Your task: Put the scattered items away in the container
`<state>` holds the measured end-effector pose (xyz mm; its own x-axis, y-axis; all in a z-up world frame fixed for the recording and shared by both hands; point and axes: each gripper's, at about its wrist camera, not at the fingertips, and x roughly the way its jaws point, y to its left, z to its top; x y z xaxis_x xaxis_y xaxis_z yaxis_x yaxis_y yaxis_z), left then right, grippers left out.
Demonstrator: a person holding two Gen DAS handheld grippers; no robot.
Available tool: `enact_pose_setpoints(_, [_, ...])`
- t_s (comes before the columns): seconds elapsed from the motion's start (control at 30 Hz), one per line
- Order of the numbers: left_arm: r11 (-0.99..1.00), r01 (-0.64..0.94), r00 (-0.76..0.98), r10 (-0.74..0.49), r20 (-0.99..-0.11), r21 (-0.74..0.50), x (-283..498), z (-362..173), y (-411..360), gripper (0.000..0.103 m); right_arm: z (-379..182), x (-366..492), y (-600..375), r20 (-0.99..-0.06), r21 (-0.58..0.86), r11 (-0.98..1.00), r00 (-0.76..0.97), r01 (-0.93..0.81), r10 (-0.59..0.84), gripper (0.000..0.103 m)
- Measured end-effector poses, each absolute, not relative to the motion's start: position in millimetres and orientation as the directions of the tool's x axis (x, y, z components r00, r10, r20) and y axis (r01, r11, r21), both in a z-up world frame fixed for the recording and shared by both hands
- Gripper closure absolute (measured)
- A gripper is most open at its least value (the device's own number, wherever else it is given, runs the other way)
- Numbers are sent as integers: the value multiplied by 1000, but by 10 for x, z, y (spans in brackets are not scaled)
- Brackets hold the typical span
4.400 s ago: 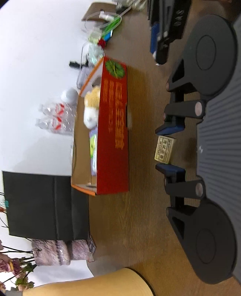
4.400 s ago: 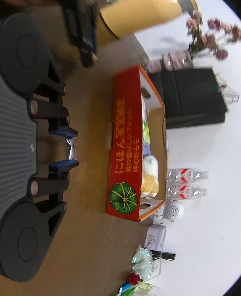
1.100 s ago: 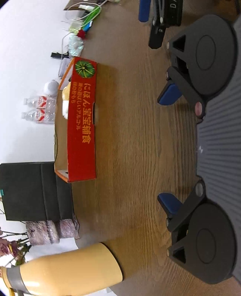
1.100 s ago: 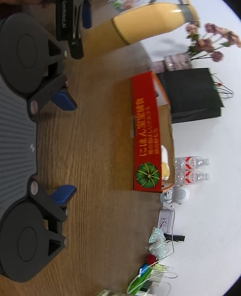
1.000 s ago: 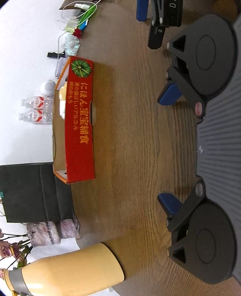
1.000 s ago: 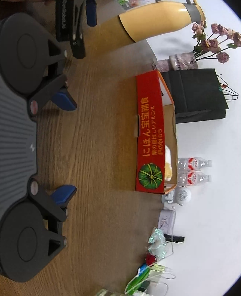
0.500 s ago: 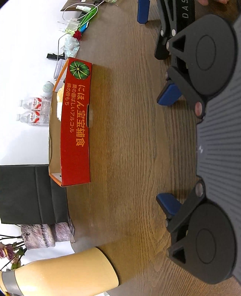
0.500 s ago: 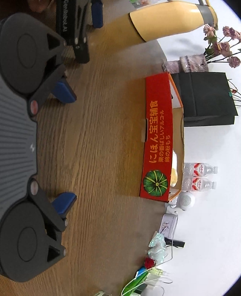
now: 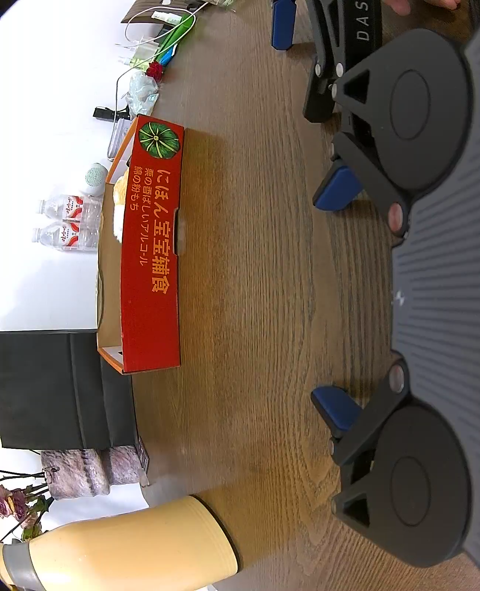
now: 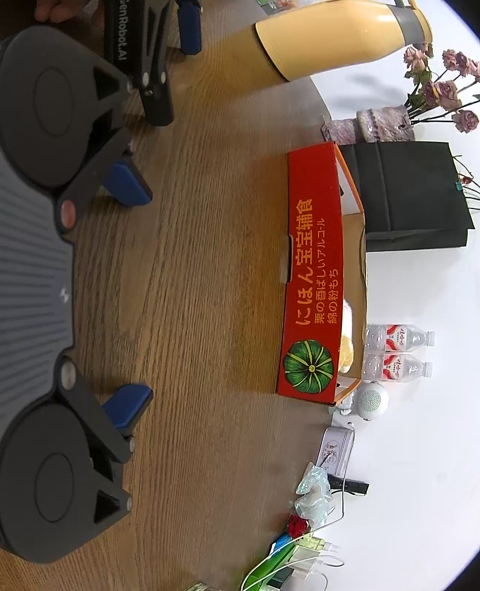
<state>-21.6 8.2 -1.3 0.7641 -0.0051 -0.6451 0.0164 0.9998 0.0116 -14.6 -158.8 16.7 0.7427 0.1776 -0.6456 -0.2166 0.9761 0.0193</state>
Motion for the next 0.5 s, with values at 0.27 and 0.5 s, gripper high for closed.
enact_pose_setpoints(0.27, [1000, 16, 764, -5, -645, 12, -219, -18, 78, 0, 170, -150, -1587, -646, 20, 976, 743, -217, 178, 0])
enact_pose_setpoints(0.5, [1000, 16, 764, -4, -645, 12, -219, -20, 78, 0, 173, -148, -1594, -646, 20, 977, 743, -213, 175, 0])
